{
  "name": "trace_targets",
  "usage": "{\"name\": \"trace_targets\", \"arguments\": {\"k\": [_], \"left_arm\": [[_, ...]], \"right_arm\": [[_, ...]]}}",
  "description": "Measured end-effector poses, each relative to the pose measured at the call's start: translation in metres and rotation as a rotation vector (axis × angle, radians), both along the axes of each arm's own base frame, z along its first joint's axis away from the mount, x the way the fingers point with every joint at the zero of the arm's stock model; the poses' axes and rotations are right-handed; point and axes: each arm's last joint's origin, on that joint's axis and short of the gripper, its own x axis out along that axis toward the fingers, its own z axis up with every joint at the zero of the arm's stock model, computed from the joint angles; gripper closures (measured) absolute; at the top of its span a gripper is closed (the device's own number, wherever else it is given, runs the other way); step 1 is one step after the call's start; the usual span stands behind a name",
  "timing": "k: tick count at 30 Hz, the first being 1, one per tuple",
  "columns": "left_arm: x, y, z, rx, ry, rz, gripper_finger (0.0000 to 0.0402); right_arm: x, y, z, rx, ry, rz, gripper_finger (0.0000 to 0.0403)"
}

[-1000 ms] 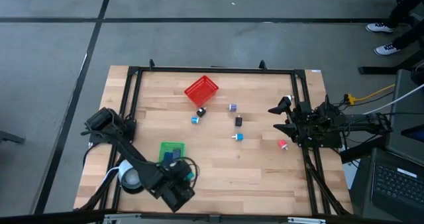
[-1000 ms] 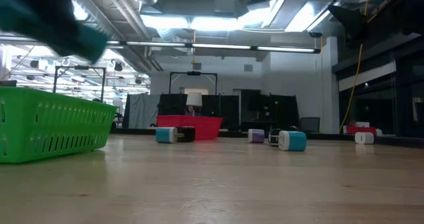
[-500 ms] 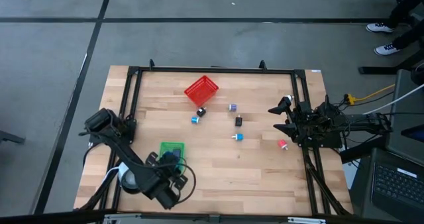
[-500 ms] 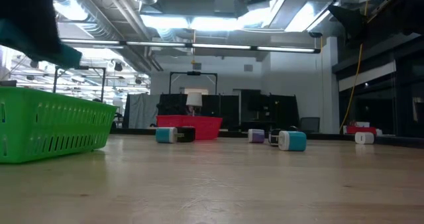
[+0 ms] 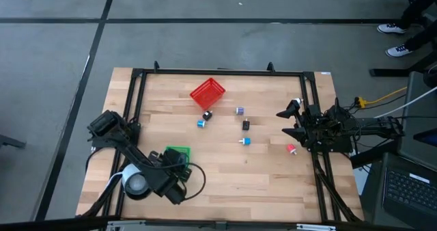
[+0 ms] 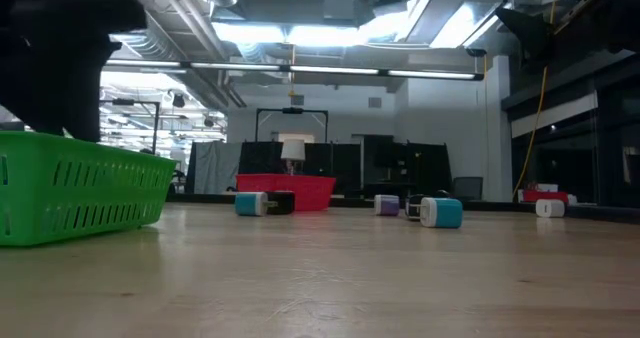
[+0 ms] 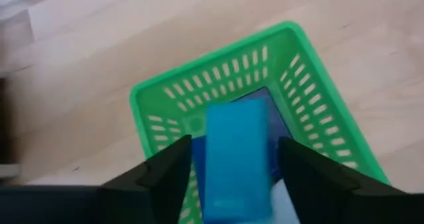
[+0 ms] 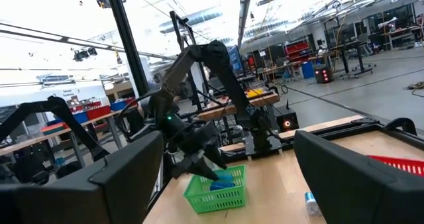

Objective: Pick & Place Office items
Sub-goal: Put the light blue digital clock into the green bin, then put the bottom blue charger adapter into the red bin

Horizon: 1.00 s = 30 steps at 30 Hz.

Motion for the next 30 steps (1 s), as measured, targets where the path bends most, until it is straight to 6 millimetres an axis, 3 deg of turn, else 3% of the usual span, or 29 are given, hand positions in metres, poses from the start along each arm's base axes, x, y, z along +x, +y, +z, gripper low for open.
{"name": "trace_targets", "arguments": {"k": [4,9,19,30], "left_arm": [[0.002,0.0,0.002,0.023,-0.036,-0.006,0.0137],[0.006,-0.001,0.007,0.07,-0.112,-0.018,0.0126],[0.024,0.012,0.018,0.411,-0.566,-0.052,0.0128],[0.051,0.048,0.02,0.598,-0.417,-0.12,0.0128]], "right_arm": [[0.0,0.0,0.0,0.0,0.0,0.0,0.0058],[0.0,0.0,0.0,0.0,0.0,0.0,0.0058],[0.003,-0.007,-0.004,0.096,0.041,-0.236,0.0058],[0.017,-0.013,-0.013,0.037,0.14,-0.42,0.0058]]}}
